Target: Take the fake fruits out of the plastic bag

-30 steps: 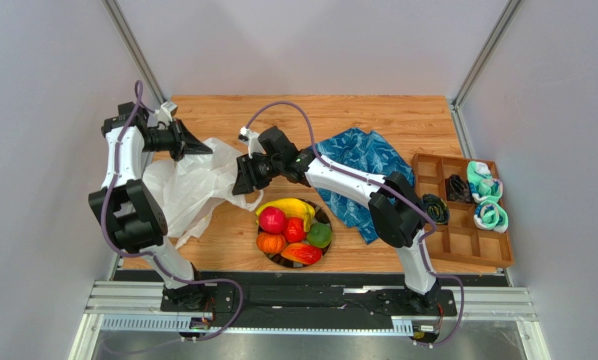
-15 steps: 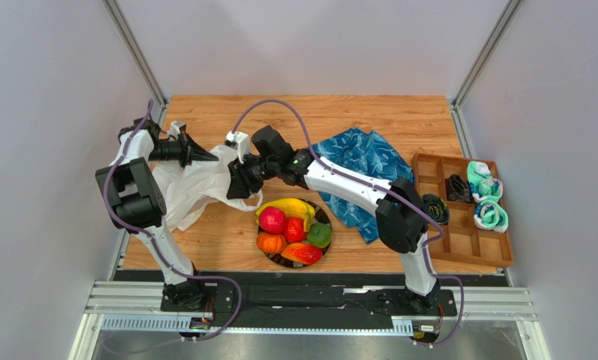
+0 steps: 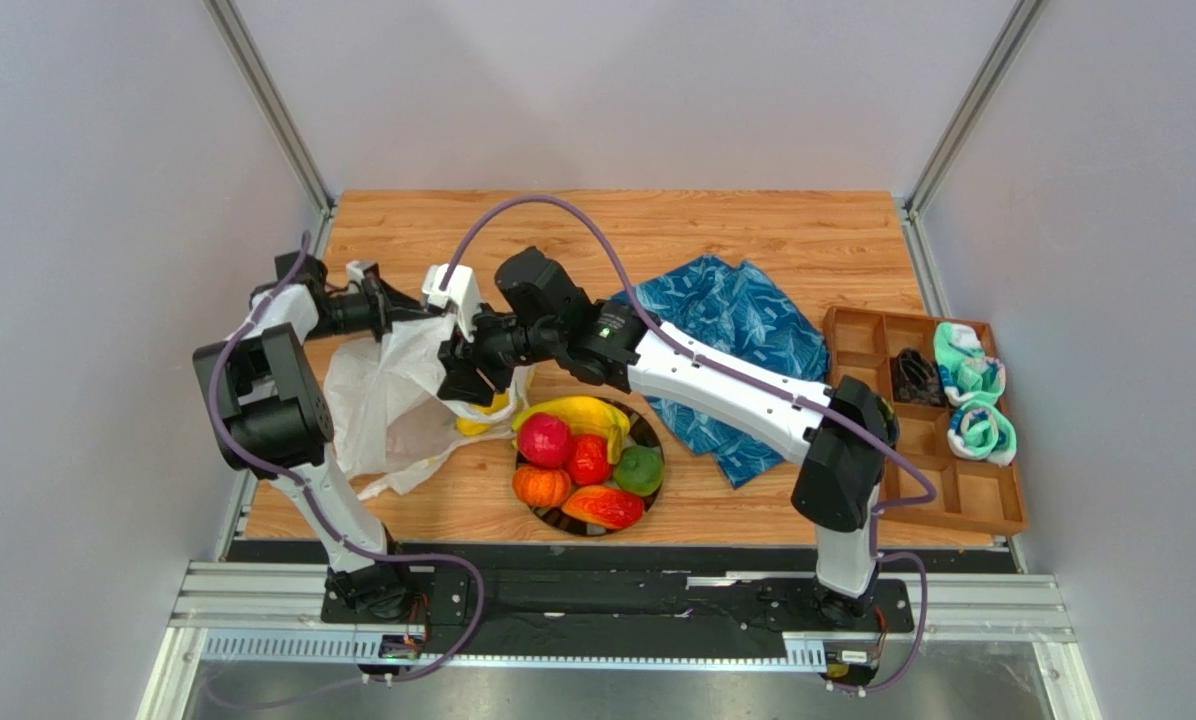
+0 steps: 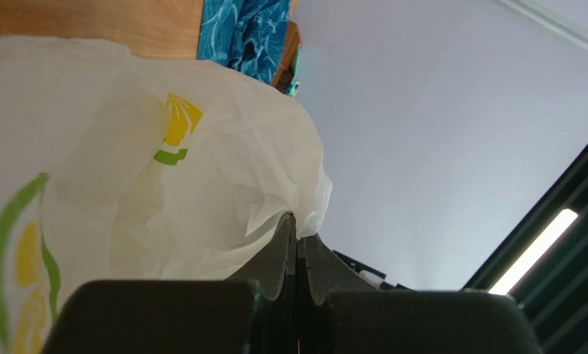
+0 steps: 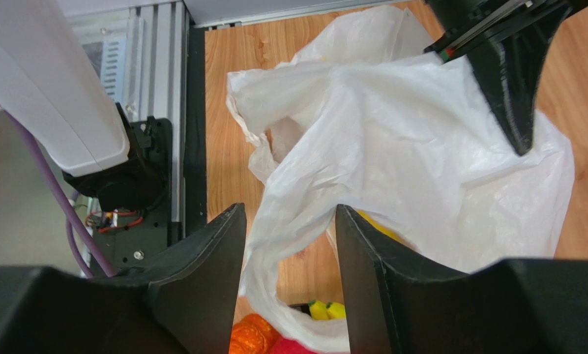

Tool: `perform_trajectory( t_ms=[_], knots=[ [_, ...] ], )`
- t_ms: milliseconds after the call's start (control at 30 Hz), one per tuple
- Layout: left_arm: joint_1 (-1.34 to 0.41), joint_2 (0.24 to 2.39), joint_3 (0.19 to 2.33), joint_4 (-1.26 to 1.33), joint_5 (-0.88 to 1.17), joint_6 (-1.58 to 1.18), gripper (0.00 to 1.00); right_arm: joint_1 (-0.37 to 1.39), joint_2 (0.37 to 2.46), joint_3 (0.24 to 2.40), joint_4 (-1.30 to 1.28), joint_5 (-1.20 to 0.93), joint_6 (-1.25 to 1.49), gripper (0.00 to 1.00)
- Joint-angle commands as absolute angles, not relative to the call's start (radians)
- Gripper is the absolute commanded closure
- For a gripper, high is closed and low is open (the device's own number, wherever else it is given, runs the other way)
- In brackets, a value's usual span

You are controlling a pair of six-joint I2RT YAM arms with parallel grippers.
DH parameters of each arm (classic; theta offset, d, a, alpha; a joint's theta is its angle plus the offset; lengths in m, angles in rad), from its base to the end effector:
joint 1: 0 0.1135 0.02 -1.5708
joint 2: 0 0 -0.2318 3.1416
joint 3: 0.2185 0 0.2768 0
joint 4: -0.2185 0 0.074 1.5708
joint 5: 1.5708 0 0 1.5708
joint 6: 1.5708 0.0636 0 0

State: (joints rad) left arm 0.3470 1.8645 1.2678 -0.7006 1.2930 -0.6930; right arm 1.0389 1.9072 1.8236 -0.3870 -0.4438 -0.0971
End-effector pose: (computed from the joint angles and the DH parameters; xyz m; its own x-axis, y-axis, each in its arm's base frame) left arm 0.3678 0.0680 0.1451 -0.7931 -0.4731 0.3837 -0.4623 0.0572 -0.8849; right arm 0.2239 0.4344 0.3099 -0.1346 -0.4014 -0.9060 -0.9902 0.0897 0.1074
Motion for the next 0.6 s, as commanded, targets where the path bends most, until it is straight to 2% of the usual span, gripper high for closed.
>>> perform_trajectory(
  t_ms=[0, 33, 100, 300, 367, 400, 433, 567],
  knots=[
    [0.353, 1.802, 1.402, -0.785, 1.243, -0.595, 1.0, 1.12, 1.815, 1.769, -0.394, -0.214, -0.319, 0.46],
    [0.357, 1.799, 1.407, -0.819, 1.23, -0.563, 1.0, 1.133, 1.825, 1.77, -0.379, -0.019, -0.362, 0.43],
    [0.364, 1.796, 1.405, -0.848, 1.194, -0.535, 1.0, 1.124, 1.867, 1.815, -0.394, 0.093, -0.347, 0.41],
    [0.446, 1.781, 1.399, -0.954, 1.075, -0.439, 1.0, 1.066, 1.829, 1.824, -0.318, 0.166, -0.304, 0.27],
    [0.457, 1.779, 1.397, -0.971, 1.062, -0.437, 1.0, 1.054, 1.809, 1.851, -0.36, -0.022, -0.293, 0.29],
    [0.465, 1.778, 1.394, -0.971, 1.063, -0.448, 1.0, 1.054, 1.807, 1.867, -0.391, -0.111, -0.288, 0.33],
    [0.466, 1.773, 1.39, -0.966, 1.065, -0.452, 1.0, 1.06, 1.807, 1.865, -0.461, -0.281, -0.288, 0.36],
    [0.466, 1.75, 1.355, -0.947, 1.071, -0.485, 1.0, 1.112, 1.838, 1.806, -0.566, -0.458, -0.265, 0.54]
  ],
)
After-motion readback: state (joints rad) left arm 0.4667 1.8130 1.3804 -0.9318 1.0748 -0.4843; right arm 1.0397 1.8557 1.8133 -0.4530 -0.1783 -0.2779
